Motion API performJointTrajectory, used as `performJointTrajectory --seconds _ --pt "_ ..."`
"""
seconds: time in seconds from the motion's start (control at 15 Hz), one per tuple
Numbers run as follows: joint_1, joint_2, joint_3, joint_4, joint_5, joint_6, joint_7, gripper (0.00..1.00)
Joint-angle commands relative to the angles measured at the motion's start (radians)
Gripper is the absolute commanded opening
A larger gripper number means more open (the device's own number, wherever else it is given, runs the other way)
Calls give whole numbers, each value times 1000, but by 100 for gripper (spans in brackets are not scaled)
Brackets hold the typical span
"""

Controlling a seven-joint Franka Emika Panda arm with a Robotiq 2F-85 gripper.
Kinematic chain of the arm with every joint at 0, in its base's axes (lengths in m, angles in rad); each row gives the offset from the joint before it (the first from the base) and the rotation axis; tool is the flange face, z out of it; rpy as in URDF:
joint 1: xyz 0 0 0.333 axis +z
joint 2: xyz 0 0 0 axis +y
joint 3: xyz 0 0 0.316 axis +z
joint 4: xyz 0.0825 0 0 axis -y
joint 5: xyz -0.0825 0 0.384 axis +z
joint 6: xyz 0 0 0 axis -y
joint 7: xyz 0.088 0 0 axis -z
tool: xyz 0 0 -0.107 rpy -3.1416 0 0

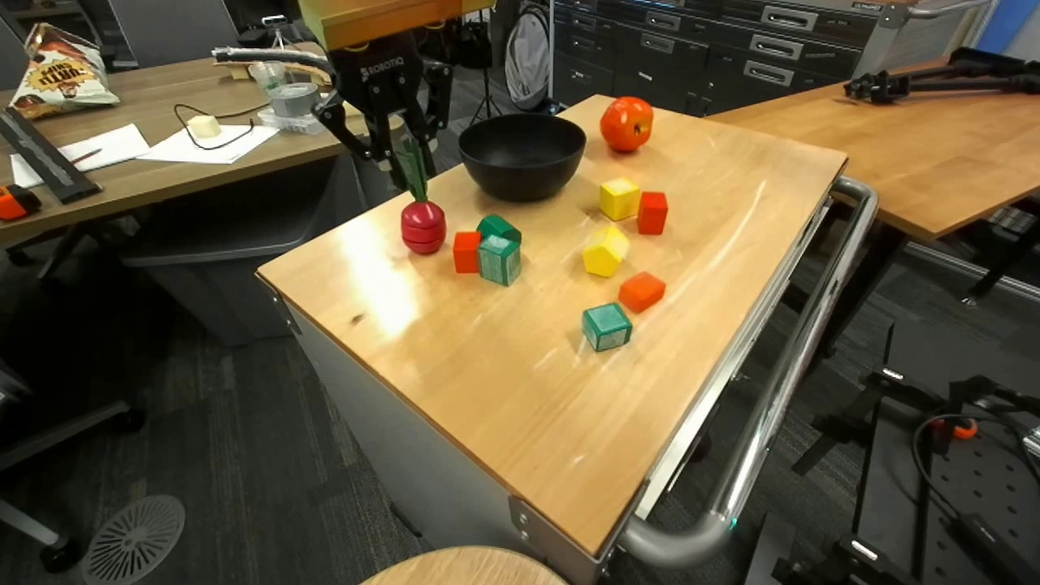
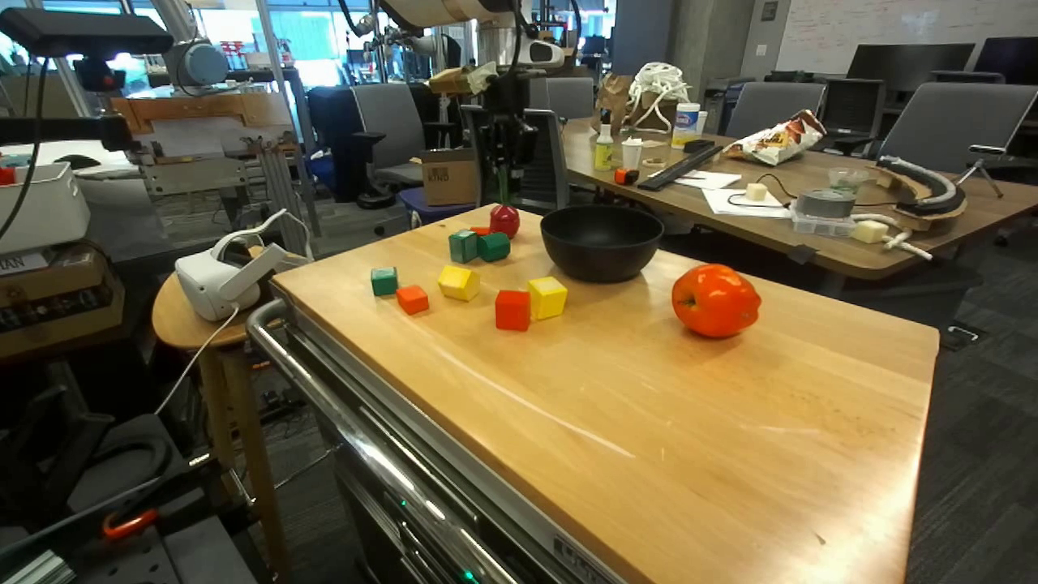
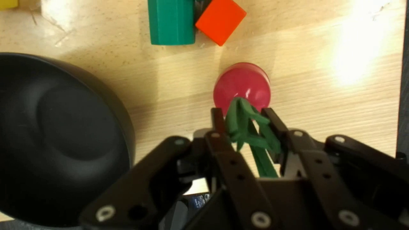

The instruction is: Place the toys in the black bowl then put the apple at the left back corner of the trolley

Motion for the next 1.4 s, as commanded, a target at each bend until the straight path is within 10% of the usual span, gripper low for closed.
performJointTrajectory --seconds 0.0,0.8,1.33 --pt "-10 56 -13 128 86 -93 -11 4" --pt "-161 -278 -75 -59 142 16 78 1" --pt "-196 -231 -71 -102 227 -37 128 1"
